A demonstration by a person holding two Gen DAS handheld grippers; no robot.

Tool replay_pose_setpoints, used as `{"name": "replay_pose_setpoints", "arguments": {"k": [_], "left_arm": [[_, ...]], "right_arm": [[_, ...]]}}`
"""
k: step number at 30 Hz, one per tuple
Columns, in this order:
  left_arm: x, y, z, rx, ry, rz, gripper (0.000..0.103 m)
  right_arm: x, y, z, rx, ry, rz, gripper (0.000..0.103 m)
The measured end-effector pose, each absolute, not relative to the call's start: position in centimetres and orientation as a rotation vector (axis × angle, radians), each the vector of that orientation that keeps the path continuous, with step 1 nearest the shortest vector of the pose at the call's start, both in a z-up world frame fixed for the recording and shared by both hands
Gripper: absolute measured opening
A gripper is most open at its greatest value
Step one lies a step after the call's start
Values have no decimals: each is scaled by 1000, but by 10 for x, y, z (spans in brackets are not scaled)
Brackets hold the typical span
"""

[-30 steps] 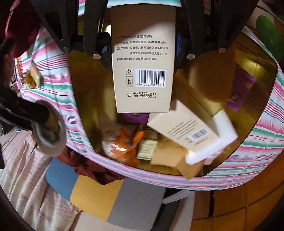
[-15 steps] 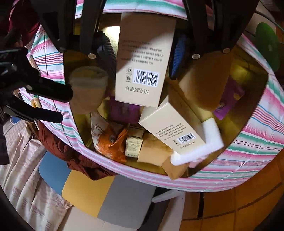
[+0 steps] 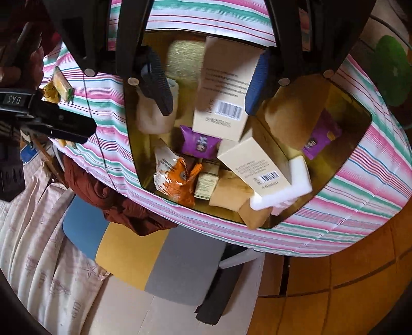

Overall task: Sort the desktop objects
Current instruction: 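Carry the beige box and rolled sock over the gold tray and open both tools, then grasp the yellow sock on the cloth with the right tool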

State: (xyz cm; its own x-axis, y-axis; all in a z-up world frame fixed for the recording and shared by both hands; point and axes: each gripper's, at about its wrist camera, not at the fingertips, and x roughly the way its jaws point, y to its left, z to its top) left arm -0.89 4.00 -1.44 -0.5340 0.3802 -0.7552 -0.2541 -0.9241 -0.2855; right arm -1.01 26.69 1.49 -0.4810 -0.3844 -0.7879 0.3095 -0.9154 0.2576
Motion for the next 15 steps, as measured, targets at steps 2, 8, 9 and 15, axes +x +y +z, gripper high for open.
{"name": "replay_pose_setpoints", "arguments": {"k": [2,8,9,15], "left_arm": [[-9,45,-17,-1281,-200,2450,59],[3,60,-13,-1271,-210,2426,59],[5,62,-12,-1267,-211,2419,59],[13,82,-3,-1236,-193,2375,59]], "right_arm": [[-5,277,13,1320,-143,-2409,88],[13,315,8,1396,-225,-2442,89],[16,324,8,1414,-236,-2455,90],[36,422,-8,1725,-447,-2564,93]]}}
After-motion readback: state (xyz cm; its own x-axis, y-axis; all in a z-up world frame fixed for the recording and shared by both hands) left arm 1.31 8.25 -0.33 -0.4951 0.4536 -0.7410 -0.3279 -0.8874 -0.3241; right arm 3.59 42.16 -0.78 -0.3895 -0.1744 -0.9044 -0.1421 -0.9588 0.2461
